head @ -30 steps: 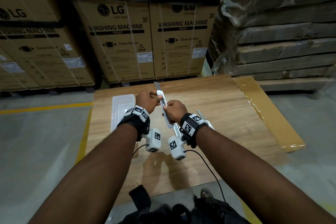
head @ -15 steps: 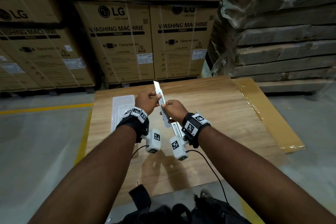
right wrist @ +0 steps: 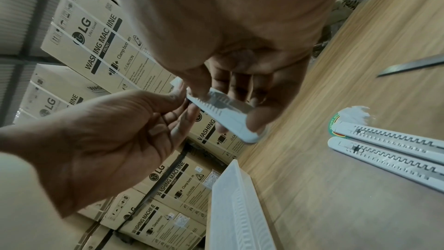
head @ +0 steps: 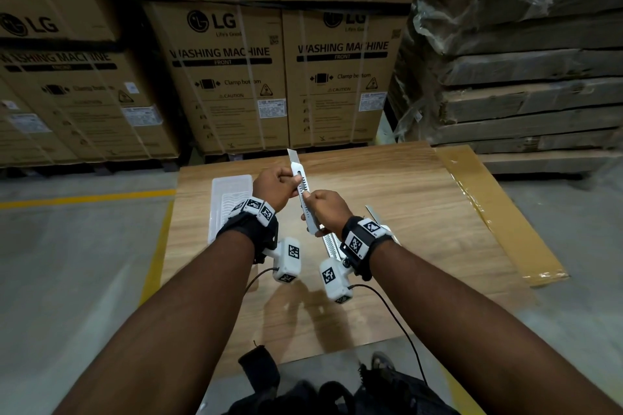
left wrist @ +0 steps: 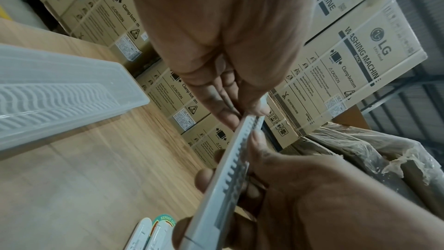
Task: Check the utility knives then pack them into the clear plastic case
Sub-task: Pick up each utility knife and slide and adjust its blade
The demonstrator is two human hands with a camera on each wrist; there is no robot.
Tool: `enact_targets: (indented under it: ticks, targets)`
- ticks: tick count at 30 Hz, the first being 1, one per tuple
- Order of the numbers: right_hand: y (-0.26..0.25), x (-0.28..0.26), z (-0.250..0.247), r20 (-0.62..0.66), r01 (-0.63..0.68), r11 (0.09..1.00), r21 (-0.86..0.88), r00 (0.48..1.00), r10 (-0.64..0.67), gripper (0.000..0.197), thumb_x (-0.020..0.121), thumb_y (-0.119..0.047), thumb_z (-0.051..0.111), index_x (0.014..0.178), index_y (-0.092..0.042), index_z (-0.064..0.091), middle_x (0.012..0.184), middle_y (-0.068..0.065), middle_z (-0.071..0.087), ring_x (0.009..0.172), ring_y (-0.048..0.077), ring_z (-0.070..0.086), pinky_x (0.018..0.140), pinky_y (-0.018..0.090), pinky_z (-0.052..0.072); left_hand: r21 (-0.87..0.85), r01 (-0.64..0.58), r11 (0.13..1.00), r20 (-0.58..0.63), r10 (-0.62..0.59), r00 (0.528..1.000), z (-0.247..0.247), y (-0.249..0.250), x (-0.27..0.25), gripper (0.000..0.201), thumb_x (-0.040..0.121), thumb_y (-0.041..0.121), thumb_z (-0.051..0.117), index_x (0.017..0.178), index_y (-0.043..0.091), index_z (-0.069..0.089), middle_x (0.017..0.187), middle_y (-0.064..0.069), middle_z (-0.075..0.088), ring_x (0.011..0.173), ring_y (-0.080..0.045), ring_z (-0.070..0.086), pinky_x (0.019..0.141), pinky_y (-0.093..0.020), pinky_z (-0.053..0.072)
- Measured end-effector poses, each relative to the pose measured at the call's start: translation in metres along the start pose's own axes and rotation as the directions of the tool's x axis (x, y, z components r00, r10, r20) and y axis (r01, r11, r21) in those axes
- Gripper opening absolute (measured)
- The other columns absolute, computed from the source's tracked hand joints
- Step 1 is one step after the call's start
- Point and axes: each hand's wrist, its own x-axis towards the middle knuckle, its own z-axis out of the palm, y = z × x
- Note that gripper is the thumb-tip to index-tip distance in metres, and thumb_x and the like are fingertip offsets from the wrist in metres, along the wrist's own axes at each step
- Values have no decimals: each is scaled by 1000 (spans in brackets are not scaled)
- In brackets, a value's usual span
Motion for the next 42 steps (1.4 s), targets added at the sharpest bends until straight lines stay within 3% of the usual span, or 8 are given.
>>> enact_targets:
  ticks: [3, 7, 13, 18, 27, 32, 37, 42]
  targets:
    - [-2, 2, 2, -21, 18, 999, -38, 1000, -19, 34, 99, -37, 50, 91, -8, 66, 85, 14, 72, 63, 15, 68, 48, 26, 52, 1, 3, 1000, -21, -3, 1000, 0, -2, 0, 13, 88, 11, 68, 99, 4, 69, 85, -10, 72, 74, -16, 71, 77, -31, 61]
    - [-7, 4, 3, -29, 15, 991, -131, 999, -19, 34, 99, -33, 49, 75, -13, 62, 75, 12, 72, 74, 31, 71, 51, 27, 50, 13, -2, 1000, -34, 2, 999, 0, -5, -1, 8, 88, 9, 68, 95, 6, 70, 85, -10, 73, 73, -15, 71, 75, -31, 61]
    - [-5, 7, 8, -32, -1, 985, -173, 999, -5, 21, 96, -21, 51, 82, -12, 65, 87, 13, 76, 64, 22, 65, 65, 40, 59, 42, -22, 999, -57, 25, 998, -1, -7, 1, 16, 87, 7, 68, 102, 3, 71, 85, -12, 72, 68, -10, 69, 61, -16, 58]
    - [-3, 8, 11, -10, -10, 986, -164, 1000, 9, 19, 93, -12, 50, 80, -14, 63, 90, 14, 75, 67, 25, 64, 66, 43, 59, 65, -28, 998, -79, 33, 996, -1, -11, 1, 16, 88, 7, 67, 103, 4, 71, 88, -11, 73, 70, -13, 69, 70, -24, 61]
    - [-9, 6, 4, 75, -54, 997, -48, 996, 57, 29, 99, -31, 50, 94, -7, 65, 92, 11, 72, 66, 18, 64, 56, 27, 52, 15, -16, 1000, -37, 17, 999, -5, -8, 6, 16, 90, 7, 64, 106, 3, 68, 89, -11, 72, 76, -15, 70, 61, -14, 57]
    - [-8, 6, 1, 86, -70, 997, -17, 994, 71, 32, 99, -34, 51, 97, -4, 64, 90, 13, 69, 70, 25, 66, 61, 36, 60, -43, 5, 999, 36, -3, 999, -5, -7, 5, 22, 89, 8, 66, 110, 4, 64, 95, -12, 72, 86, -22, 72, 72, -27, 61]
    - [-10, 6, 1, 26, -67, 998, 5, 997, 67, 24, 98, -27, 54, 81, -11, 59, 86, 13, 68, 69, 27, 65, 63, 42, 61, -13, -69, 998, 8, 69, 998, -1, -4, 2, 17, 89, 7, 66, 106, 8, 64, 86, -4, 71, 76, -13, 71, 63, -19, 59]
    - [-9, 5, 4, -37, -55, 998, -17, 998, 55, 24, 100, -28, 51, 84, -11, 57, 87, 11, 66, 69, 26, 62, 62, 39, 60, -5, -74, 997, -4, 74, 997, 2, -2, 4, 20, 86, 5, 69, 106, 2, 64, 90, -13, 72, 76, -17, 71, 63, -21, 60]
